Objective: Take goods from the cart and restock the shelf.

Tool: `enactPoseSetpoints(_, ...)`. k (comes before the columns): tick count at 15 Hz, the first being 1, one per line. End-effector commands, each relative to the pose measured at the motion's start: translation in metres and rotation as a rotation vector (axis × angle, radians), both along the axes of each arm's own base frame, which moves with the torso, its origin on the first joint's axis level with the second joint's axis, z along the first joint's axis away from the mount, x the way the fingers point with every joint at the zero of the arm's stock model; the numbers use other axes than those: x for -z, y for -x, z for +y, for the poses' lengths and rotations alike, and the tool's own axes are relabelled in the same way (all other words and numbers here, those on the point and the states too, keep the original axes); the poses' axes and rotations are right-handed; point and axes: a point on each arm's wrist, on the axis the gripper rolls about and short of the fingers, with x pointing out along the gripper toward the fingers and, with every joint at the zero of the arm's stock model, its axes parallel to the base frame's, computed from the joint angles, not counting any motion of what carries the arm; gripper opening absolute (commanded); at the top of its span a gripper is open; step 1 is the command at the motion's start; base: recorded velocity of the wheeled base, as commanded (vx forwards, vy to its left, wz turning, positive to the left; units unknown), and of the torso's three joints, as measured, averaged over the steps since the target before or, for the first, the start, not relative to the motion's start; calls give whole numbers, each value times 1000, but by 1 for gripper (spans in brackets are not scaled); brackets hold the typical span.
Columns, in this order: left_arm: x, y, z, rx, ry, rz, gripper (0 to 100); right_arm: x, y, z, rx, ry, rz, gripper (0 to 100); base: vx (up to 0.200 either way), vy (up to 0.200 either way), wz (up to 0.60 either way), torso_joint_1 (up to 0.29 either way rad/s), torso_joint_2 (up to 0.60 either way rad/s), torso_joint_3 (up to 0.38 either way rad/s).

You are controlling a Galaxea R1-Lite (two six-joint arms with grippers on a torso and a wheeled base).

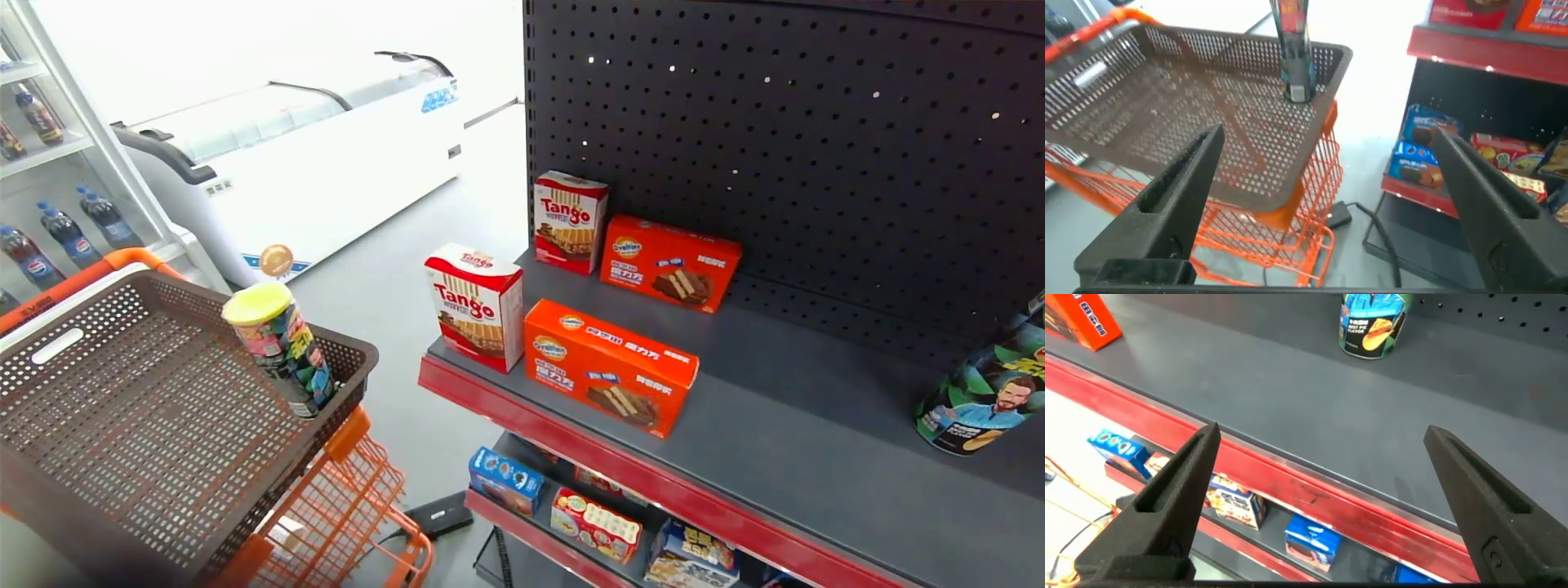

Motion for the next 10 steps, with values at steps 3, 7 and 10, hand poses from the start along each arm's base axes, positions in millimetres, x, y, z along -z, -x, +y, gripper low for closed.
enactPoseSetpoints(3,-60,-33,1,-64,-35,210,100,0,0,0,0,0,-1,100,0,0,0,0,0,0)
enactPoseSetpoints(7,-72,-74,2,-79,-19,311,100,0,0,0,0,0,1,100,0,0,0,0,0,0)
enactPoseSetpoints(10,-69,-134,13,-164,28,350,100,0,0,0,0,0,-1,100,0,0,0,0,0,0)
